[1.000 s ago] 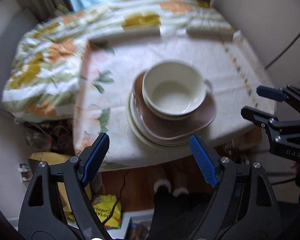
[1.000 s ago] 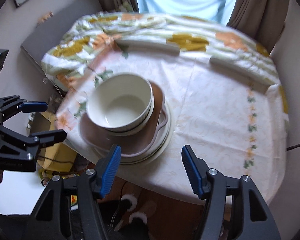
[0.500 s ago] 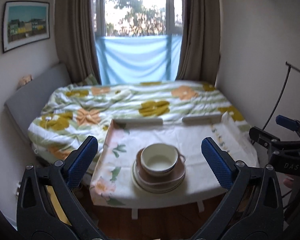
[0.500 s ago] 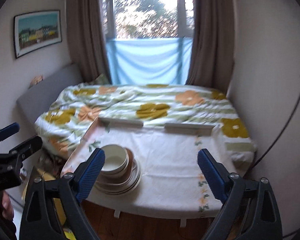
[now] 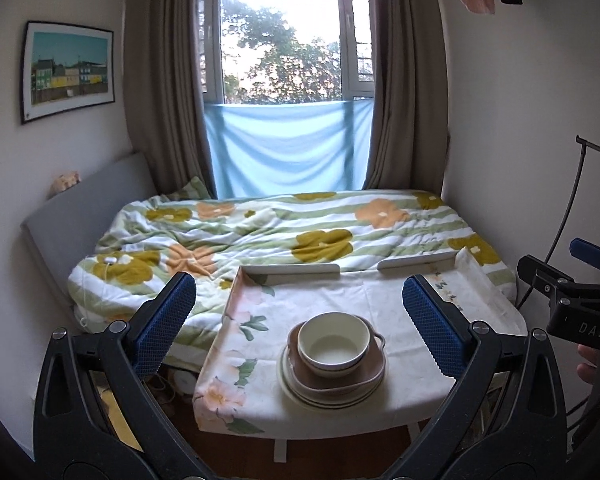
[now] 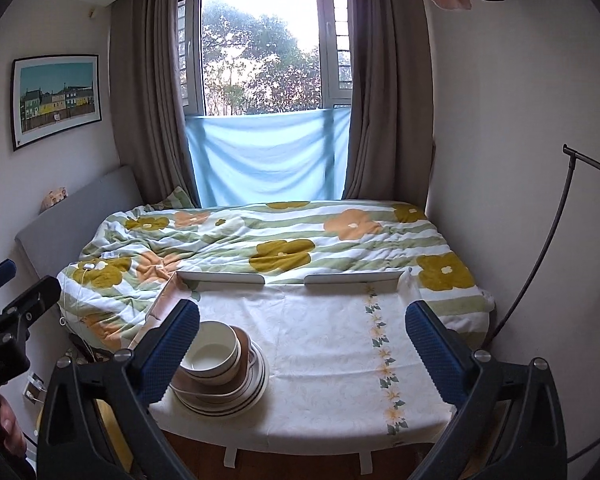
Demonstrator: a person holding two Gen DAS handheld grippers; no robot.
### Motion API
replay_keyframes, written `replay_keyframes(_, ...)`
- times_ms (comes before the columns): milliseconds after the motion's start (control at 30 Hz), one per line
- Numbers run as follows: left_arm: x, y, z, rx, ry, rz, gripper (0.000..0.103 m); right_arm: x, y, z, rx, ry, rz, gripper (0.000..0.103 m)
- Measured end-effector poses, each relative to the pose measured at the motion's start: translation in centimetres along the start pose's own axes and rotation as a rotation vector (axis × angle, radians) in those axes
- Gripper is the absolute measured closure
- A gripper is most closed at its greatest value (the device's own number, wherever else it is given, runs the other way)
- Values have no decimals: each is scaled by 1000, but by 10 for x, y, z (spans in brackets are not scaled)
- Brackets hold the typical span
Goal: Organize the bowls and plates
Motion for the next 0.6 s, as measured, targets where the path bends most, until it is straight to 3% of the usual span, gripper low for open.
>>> replay_keyframes(600,0,0,-1,10,-2,-14,0,-1,-1,3,6,2,-3,1)
Point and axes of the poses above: each gripper's, at about its wrist camera, not at the fingertips, and x roughly against the way its jaws point, z to its left, y to its top, the point moved 7 cm from there along -x, roughly the way its jaws point, and after that the axes turned 14 degrees about -z, right-handed, at the moved point
